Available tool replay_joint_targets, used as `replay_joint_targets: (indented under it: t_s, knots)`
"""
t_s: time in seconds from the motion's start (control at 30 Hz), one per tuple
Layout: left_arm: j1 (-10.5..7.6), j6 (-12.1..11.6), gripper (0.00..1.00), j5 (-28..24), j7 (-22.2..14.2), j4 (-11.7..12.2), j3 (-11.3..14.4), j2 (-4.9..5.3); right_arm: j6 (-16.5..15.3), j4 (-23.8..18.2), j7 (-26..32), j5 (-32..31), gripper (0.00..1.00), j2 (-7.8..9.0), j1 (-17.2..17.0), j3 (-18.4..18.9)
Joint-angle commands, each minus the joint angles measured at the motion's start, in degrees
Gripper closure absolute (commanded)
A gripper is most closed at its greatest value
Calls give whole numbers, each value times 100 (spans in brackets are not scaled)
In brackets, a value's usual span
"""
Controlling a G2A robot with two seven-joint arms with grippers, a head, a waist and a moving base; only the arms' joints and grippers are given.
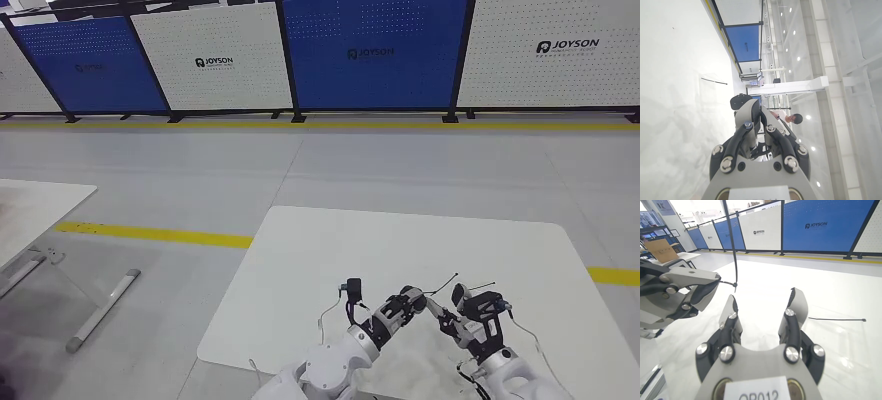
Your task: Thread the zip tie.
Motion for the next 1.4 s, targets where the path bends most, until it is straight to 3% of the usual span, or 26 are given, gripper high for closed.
replay_joint_targets:
  t_s: [0.0, 0.07, 0.13, 0.3, 1.0, 1.3, 1.37]
  knots:
    - [0, -1, 100, 14, 1, 1, 0, -1, -38, -5, 11, 1, 38, -8, 11, -5]
    - [2, -3, 100, 29, 11, 4, 5, -4, -92, -15, 30, 0, 49, -12, 15, -4]
    - [0, -3, 100, 51, 28, 14, 11, -7, -163, -27, 52, 14, 47, -16, 13, -2]
    - [-12, 23, 100, 75, 16, 53, 47, -18, -320, -14, 70, 86, 55, -24, 13, 36]
    - [-23, 38, 100, 186, 69, 65, 99, -49, -253, -117, 53, -208, 80, -85, -40, 33]
    - [-33, 68, 100, 287, 95, 111, 136, -61, -288, -144, 81, -184, 80, -102, -57, 88]
    - [-37, 68, 100, 312, 112, 119, 145, -65, -298, -146, 90, -187, 84, -106, -60, 97]
